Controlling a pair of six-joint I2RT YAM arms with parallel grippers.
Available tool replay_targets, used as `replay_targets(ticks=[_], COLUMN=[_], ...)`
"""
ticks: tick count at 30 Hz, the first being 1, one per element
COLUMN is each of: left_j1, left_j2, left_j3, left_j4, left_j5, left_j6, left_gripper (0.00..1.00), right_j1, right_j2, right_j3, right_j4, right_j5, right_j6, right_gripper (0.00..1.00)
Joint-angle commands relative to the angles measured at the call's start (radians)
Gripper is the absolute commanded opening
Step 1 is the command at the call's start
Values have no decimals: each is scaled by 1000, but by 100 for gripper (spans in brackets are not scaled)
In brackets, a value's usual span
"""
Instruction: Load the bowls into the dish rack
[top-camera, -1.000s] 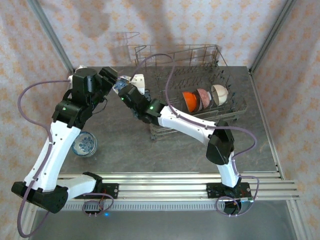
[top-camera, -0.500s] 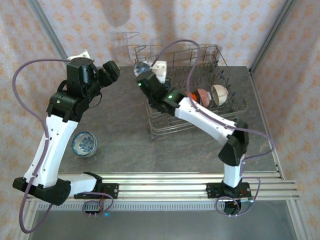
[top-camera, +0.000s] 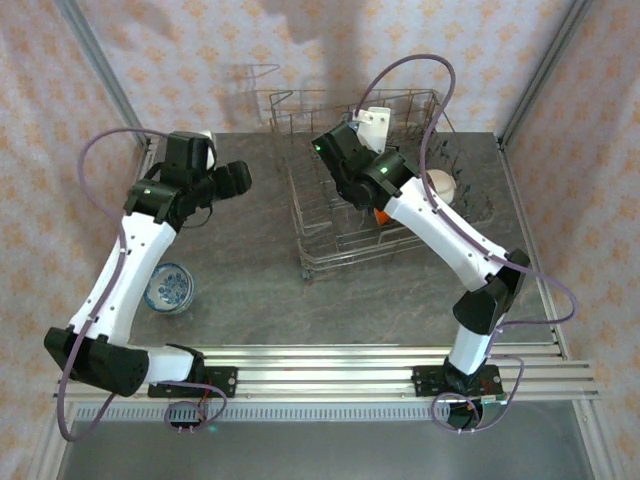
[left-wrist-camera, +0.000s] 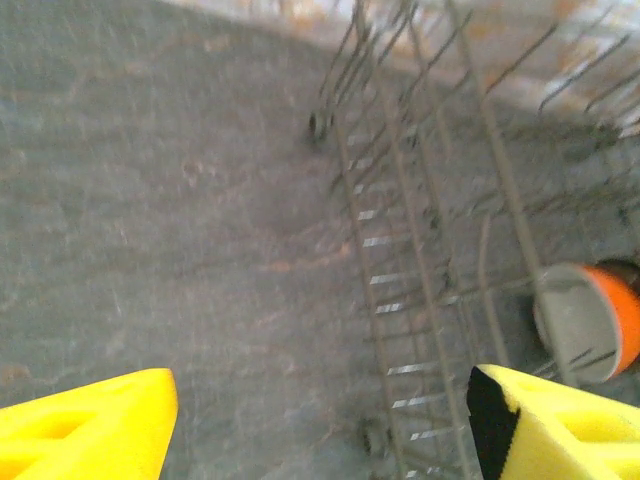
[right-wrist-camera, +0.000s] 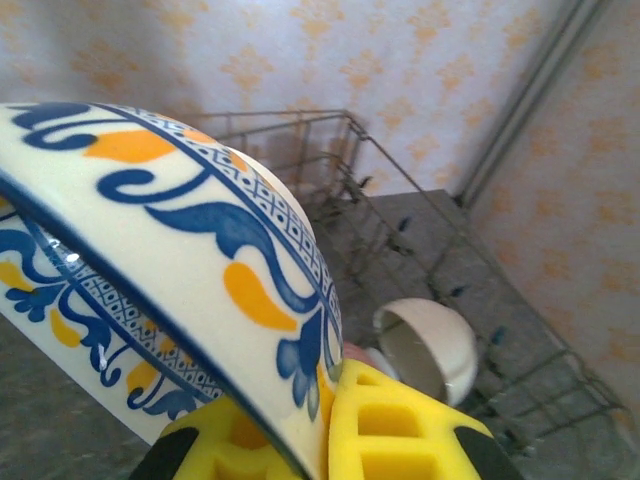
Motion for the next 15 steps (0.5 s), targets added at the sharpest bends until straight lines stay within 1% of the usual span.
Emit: replay_targets(ticks=[1, 4, 7, 10, 13, 15], left_j1=[3, 2, 1, -7, -22, -34], left_j2=[28, 50, 68, 94, 127, 154], left_j3=[-56, -108, -160, -207, -242, -249], left_j4=[33, 55, 88, 118, 146, 149], left_j5=[79, 109, 142, 179, 211, 216], left_j6=[41, 49, 55, 55, 59, 64], left_gripper=[76, 74, 73, 72, 71, 71], right_j1=[-9, -19, -32, -44, -47, -46], right_j2=[-11, 71, 190, 317, 416, 452], right_j3=[51, 128, 256, 405, 520, 562], right_j4=[-162, -310, -492, -644, -732, -763], right_j5=[94, 107, 116, 95, 80, 67], right_j6=[35, 84, 169, 227, 239, 251], right_gripper=[0, 0, 0, 0, 0, 0])
